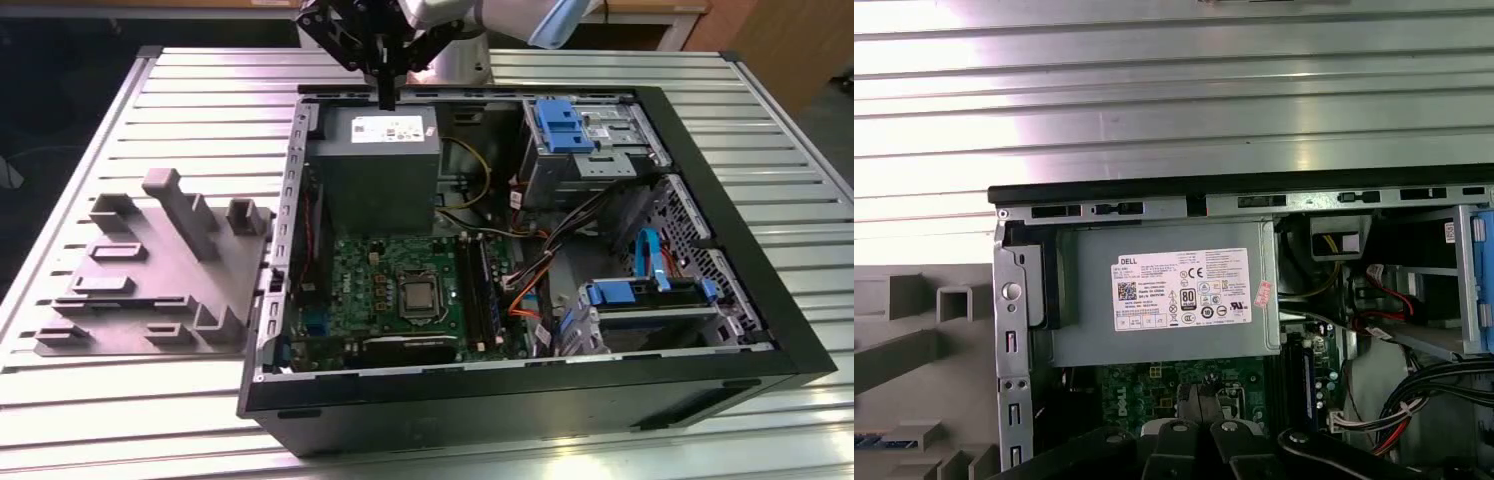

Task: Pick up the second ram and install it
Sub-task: 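Reach for the second ram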

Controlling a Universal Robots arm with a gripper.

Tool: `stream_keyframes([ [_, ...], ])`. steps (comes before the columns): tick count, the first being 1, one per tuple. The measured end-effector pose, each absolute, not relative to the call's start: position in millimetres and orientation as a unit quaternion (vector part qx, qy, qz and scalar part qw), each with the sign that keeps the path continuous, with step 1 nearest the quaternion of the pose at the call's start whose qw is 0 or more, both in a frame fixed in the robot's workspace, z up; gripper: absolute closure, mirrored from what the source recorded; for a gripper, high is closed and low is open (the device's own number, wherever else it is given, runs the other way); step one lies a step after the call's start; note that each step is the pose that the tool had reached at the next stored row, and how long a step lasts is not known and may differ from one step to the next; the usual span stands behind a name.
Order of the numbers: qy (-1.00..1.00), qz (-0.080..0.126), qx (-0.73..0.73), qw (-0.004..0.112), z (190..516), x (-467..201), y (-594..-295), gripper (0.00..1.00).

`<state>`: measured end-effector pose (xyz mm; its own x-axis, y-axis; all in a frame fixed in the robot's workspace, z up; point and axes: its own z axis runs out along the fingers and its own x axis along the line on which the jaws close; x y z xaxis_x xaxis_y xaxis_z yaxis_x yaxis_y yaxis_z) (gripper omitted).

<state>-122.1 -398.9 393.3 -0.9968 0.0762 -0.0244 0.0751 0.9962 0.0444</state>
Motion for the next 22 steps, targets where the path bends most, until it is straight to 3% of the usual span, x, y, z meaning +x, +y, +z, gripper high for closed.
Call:
stream_keyframes([
  [22,0.999,0.022,0.038,0.014,392.1,-162.5,-398.9,0.9],
])
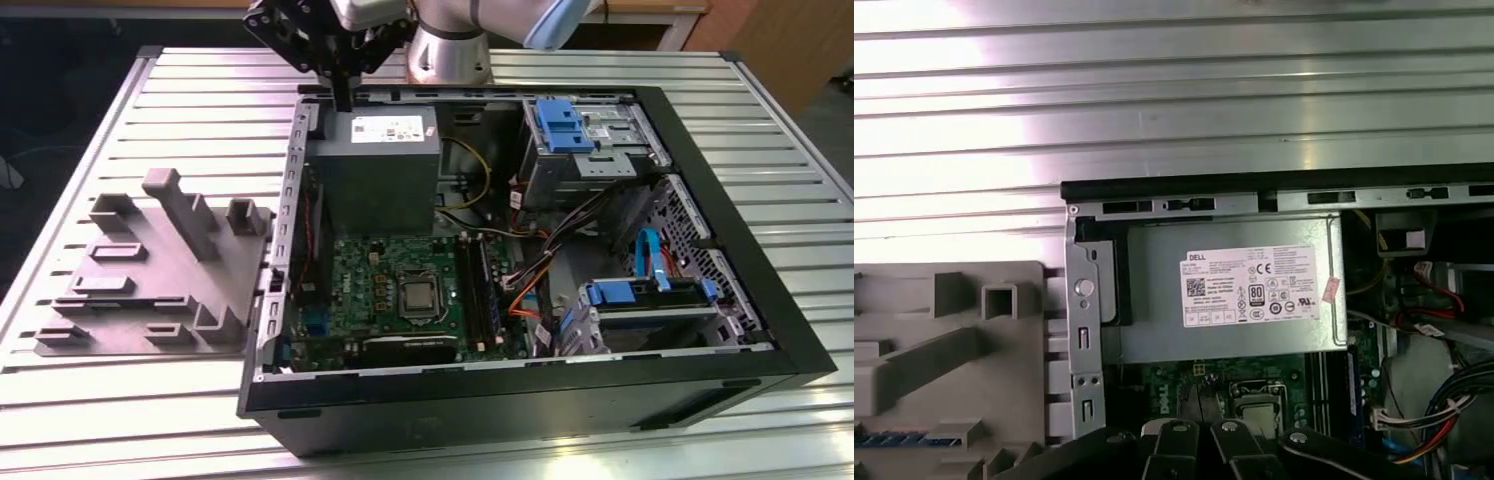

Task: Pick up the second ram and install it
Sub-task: 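Reach for the second ram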

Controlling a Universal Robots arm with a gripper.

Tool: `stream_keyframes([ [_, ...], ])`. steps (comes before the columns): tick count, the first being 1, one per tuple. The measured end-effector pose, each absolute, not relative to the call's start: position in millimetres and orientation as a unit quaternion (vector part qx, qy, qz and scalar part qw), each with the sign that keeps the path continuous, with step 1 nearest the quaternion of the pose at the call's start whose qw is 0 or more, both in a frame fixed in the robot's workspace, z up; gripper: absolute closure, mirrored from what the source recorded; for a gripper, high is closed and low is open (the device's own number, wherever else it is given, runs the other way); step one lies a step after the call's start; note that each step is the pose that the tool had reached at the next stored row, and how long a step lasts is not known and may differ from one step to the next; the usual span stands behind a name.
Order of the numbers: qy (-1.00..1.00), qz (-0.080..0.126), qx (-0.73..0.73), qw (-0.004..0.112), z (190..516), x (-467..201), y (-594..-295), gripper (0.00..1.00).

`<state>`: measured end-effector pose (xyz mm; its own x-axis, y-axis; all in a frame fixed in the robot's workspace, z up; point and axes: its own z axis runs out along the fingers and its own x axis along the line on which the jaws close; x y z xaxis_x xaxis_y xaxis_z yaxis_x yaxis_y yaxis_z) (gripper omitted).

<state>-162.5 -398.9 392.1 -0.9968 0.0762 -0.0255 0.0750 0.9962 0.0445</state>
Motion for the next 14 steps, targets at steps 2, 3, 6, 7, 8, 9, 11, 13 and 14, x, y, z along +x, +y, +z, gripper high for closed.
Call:
stream_keyframes([
  [2,0.999,0.022,0.038,0.014,392.0,-165.4,-398.9,0.9],
  [3,0.999,0.022,0.038,0.014,391.9,-167.1,-398.9,0.9],
  [6,0.999,0.022,0.038,0.014,391.8,-172.7,-399.0,0.9],
  [7,0.999,0.022,0.038,0.014,391.7,-174.6,-399.0,0.9],
  [8,0.999,0.022,0.038,0.014,391.7,-177.0,-398.9,0.9],
  [9,0.999,0.022,0.038,0.014,391.6,-179.5,-398.9,0.9],
  [11,0.999,0.022,0.038,0.015,391.5,-184.9,-398.9,0.9],
  [13,0.999,0.022,0.038,0.015,391.2,-189.9,-398.9,0.9],
  [14,0.999,0.022,0.038,0.015,391.1,-192.5,-398.9,0.9],
])
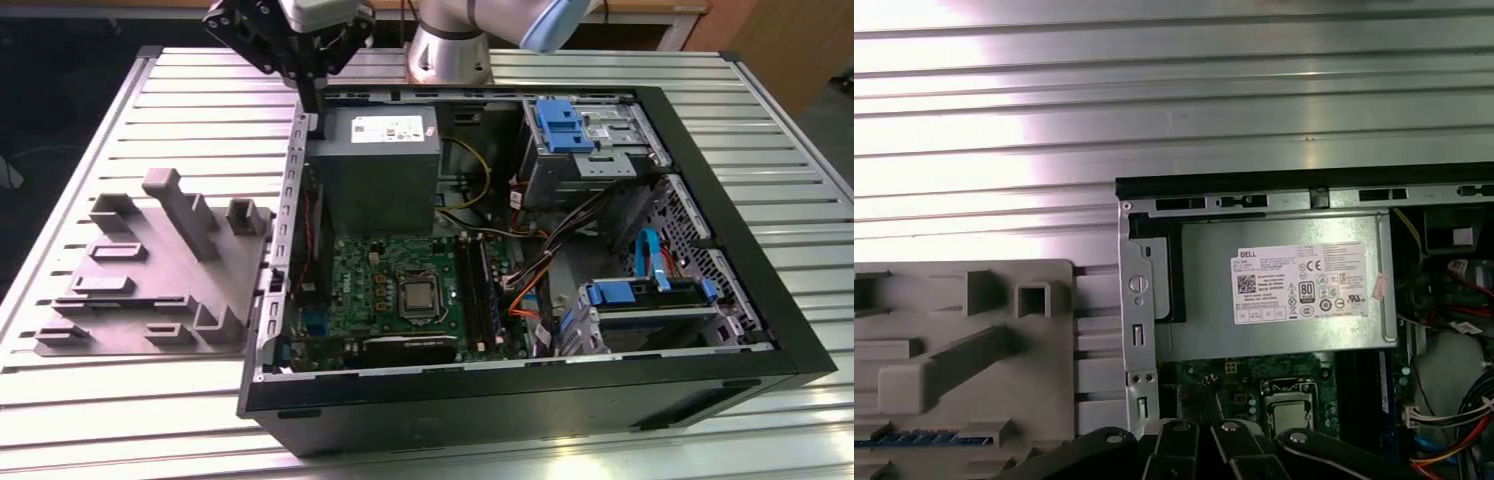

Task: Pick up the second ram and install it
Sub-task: 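Reach for the second ram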

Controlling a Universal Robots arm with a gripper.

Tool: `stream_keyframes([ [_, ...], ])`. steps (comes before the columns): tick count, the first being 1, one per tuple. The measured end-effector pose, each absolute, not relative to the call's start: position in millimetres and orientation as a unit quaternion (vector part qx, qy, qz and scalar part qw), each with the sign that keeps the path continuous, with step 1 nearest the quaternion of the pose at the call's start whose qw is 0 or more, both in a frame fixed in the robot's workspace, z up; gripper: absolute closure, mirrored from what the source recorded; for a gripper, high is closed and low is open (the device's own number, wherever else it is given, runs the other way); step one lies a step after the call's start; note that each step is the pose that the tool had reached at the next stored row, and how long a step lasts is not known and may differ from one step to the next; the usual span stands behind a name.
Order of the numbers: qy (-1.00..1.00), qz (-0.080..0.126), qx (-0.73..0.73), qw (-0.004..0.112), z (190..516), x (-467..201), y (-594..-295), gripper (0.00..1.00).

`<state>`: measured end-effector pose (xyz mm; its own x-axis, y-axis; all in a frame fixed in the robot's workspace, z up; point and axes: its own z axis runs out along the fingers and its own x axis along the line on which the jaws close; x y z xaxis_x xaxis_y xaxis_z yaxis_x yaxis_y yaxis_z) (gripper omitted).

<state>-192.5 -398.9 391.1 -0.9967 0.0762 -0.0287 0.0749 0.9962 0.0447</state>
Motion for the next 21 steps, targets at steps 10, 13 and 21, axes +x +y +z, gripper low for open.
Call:
stream_keyframes([
  [10,0.999,0.022,0.038,0.019,390.1,-222.5,-398.9,0.9],
  [13,0.999,0.023,0.038,0.02,389.9,-231.7,-398.9,0.9],
  [21,0.999,0.023,0.038,0.022,388.5,-255.0,-398.9,0.9],
])
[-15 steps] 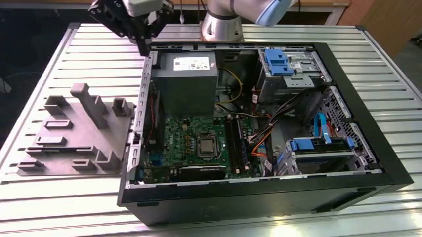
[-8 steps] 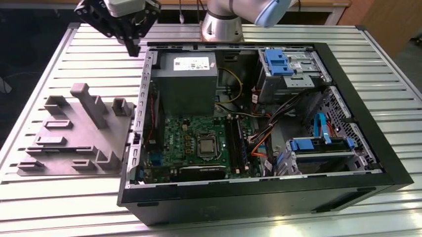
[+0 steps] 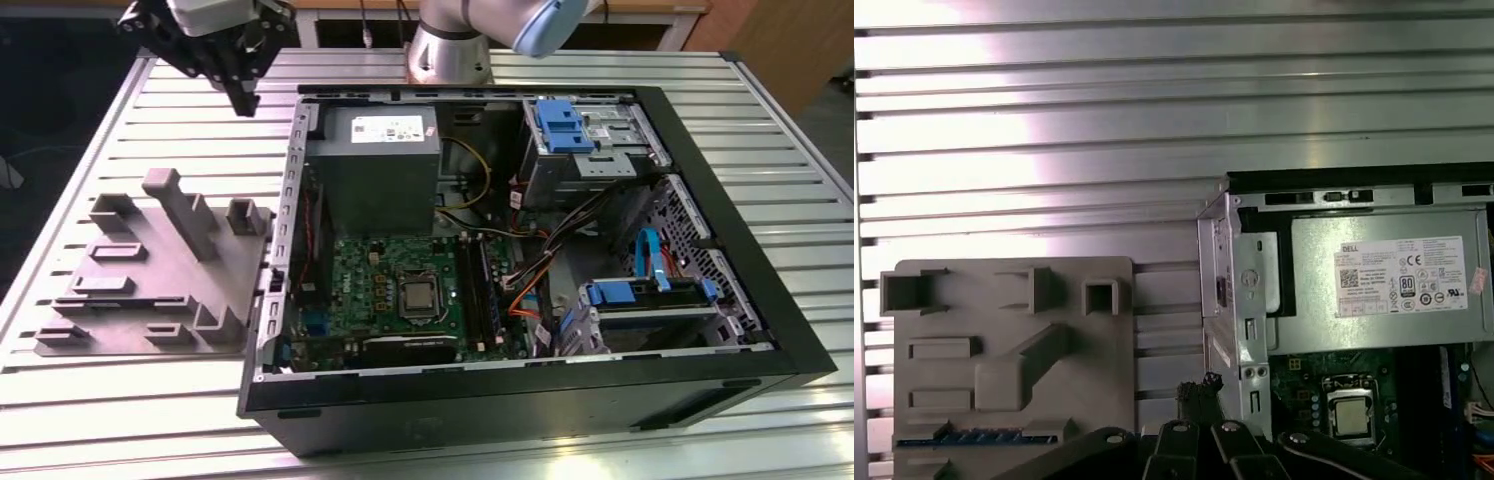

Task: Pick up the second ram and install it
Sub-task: 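Reach for the second ram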

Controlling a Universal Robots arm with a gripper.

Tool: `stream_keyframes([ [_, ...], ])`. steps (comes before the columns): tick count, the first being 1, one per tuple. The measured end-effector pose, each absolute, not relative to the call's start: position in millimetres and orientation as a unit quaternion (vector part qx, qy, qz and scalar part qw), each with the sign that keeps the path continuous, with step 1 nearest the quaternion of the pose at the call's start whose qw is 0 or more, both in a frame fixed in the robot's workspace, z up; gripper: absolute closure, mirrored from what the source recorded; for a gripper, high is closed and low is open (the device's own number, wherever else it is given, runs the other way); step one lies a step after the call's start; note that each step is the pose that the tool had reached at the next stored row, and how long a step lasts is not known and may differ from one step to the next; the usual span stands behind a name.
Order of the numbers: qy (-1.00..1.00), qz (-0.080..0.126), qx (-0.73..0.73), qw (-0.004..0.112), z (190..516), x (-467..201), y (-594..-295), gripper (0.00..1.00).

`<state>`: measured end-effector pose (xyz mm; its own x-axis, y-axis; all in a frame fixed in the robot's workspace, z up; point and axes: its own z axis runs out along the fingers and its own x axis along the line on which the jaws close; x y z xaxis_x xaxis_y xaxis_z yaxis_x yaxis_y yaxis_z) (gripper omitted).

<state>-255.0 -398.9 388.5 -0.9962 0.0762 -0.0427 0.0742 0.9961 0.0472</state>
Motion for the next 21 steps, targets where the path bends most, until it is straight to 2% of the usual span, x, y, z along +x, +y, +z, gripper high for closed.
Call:
stream_keyframes([
  [21,0.999,0.025,0.038,0.026,386.0,-312.9,-398.9,0.9],
])
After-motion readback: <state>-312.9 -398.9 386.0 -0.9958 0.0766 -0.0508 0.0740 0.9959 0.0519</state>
